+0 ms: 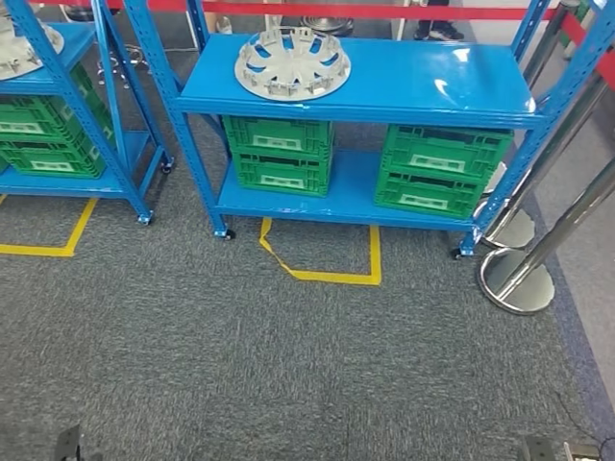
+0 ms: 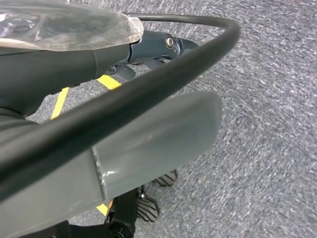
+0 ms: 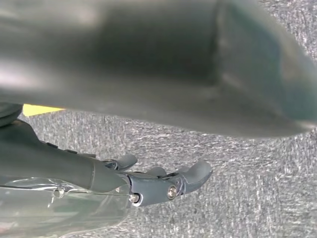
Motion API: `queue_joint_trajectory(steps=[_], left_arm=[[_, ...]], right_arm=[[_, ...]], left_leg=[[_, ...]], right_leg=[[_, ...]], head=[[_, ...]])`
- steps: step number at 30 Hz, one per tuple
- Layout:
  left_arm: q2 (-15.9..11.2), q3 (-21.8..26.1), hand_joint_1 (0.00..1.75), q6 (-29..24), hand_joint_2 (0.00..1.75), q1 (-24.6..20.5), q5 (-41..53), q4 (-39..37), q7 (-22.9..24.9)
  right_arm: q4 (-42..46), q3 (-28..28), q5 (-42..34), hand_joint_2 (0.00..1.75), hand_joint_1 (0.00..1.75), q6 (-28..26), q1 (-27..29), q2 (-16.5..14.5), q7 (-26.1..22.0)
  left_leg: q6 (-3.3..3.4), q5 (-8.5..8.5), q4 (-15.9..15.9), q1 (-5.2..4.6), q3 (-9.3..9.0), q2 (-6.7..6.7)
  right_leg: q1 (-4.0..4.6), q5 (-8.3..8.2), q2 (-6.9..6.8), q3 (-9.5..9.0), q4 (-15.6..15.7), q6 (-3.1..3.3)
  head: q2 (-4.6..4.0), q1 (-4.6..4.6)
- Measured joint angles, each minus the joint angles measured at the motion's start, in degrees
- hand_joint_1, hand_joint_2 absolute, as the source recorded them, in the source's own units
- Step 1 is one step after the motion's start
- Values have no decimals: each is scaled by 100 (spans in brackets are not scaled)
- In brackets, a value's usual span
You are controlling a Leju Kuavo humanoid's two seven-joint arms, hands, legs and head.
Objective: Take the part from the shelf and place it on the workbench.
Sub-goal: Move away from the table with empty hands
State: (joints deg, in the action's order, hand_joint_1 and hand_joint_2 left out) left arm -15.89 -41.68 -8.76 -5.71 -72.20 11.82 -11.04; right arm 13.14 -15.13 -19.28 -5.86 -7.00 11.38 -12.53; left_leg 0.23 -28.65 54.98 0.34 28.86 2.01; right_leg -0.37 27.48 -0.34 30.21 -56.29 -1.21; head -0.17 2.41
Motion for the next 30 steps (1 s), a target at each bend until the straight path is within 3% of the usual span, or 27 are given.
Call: queue_joint_trajectory(steps=[4, 10, 14, 19, 21, 23, 24, 25, 26, 28, 30], left_arm=[[-2, 0, 0, 0, 0, 2, 7, 0, 0], [-8, 0, 0, 0, 0, -2, 23, 0, 0], [-11, 0, 0, 0, 0, 0, 23, 0, 0], [-15, 0, 0, 0, 0, -3, 25, 0, 0], [-9, 0, 0, 0, 0, -1, 26, 0, 0], [3, 0, 0, 0, 0, 4, 27, 0, 5], [10, 0, 0, 0, 0, 6, 27, 0, 9], [18, 0, 0, 0, 0, 9, 27, 0, 13], [26, 0, 0, 0, 0, 11, 26, 0, 15], [38, 0, 0, -2, 0, 16, 25, 0, 15], [42, 0, 0, -9, 0, 8, 26, 0, 15]], right_arm=[[-2, 0, -2, 0, 0, -9, 12, -2, 2], [-2, 0, -2, 0, 0, 0, 8, -2, 1], [-2, 0, -2, 0, 0, 2, 8, -2, 1], [0, 0, -2, 0, 0, 2, 2, -1, 1], [-1, 0, -2, 0, 0, 2, 1, 1, 0], [-2, 0, -4, 0, 0, 1, 11, 2, 0], [-2, 0, -5, 0, 0, 0, 21, 3, 0], [-2, 0, -7, 0, 0, 0, 28, 3, 1], [-2, 0, -9, 0, 0, -1, 32, 4, 1], [-4, 0, -9, 0, 0, -5, 28, 7, 1], [-7, 0, -9, 0, 0, -9, 21, 9, 2]], left_leg=[[75, 21, -8, -24, 12, -2], [59, 30, -44, -30, -6, -7], [58, 30, -43, -38, 1, -7], [69, 93, -182, -18, -45, -2], [73, 148, -319, 20, -119, 9], [77, 143, -354, 11, -159, 14], [79, 129, -353, 8, -177, 13], [78, 109, -351, 6, -206, 11], [70, 82, -350, 9, -247, 8], [32, 13, -348, 9, -343, 8], [-22, -40, -321, -4, -370, 8]], right_leg=[[10, 16, 8, -52, 85, 17], [1, 21, 4, -51, 91, 35], [-2, 20, 1, -52, 90, 34], [-9, 13, -1, -58, 136, -31], [0, 233, 13, 133, -241, -68], [-6, 547, 19, 517, -1033, -95], [-11, 599, 19, 669, -1324, -102], [-16, 525, 18, 717, -1385, -104], [-19, 340, 16, 644, -1193, -103], [-15, -67, 1, 303, -431, -83], [6, -154, -7, 29, 87, -17]], head=[[0, -89], [0, -229], [0, -273], [0, -293], [0, -246], [0, -180], [0, -159], [0, -137], [0, -116], [0, -59], [0, -20]])
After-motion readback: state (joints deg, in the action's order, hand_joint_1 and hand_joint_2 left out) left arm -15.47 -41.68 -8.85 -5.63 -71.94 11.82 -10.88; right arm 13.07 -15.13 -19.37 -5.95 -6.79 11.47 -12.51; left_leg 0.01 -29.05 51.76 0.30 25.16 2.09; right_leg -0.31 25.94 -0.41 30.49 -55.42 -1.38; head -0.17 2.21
